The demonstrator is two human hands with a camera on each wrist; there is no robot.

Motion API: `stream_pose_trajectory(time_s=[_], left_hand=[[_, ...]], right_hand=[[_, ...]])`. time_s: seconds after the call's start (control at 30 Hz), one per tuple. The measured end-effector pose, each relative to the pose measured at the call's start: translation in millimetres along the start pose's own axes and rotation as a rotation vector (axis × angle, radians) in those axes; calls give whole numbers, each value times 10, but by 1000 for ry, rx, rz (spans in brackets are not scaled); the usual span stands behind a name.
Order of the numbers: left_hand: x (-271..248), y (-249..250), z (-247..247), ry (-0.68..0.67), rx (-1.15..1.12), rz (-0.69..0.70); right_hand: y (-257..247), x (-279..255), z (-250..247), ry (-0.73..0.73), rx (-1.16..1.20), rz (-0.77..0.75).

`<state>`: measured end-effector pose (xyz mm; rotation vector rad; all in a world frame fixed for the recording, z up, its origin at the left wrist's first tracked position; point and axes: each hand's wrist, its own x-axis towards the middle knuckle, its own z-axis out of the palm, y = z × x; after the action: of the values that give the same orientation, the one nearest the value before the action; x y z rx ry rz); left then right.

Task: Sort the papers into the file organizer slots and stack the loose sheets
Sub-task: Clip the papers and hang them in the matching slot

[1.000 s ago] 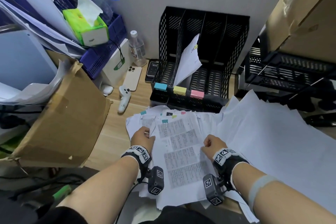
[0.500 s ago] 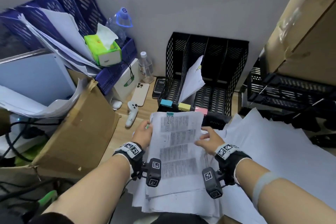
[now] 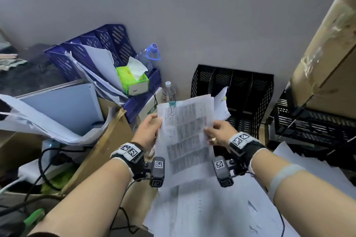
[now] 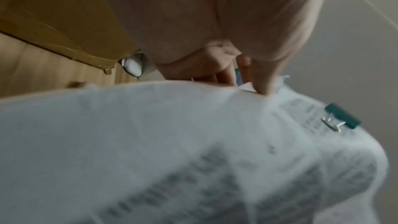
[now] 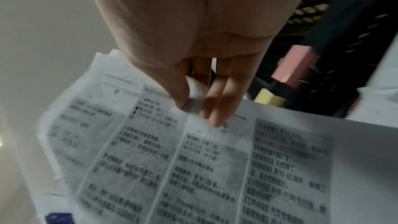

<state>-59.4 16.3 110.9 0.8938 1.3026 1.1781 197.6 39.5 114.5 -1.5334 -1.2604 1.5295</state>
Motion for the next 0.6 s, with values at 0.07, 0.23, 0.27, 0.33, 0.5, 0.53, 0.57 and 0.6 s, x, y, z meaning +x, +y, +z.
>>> stream_pose_trajectory(time_s=[0.07,0.23,0.27,0.33,0.5,0.53,0.57,0.6], left_hand=[[35,41,-81,-81,-79,-41],[58,-35,-4,-149,55,-60],[97,-36,50,-105,95,-68],[263,-84,114,-45,252,31],[460,-63,366,38,496,333],[463,-43,439,47,491,331],[479,-38,507,57,476,329],[505,-57,554,64,463,319]], right_hand=[[-282,111,6,58,64,-57],[-940,191,36,76,236,-149],[-1058,169,44,74,228,-162],[-1311,66,50,63,195,-148],[-1859,-204,121,-99,120,-40],[-1927,-226,149,-72,83,-38],[-1973,-230,170,-29,29,-43],[-2002,-209,184,18,-35,-56]])
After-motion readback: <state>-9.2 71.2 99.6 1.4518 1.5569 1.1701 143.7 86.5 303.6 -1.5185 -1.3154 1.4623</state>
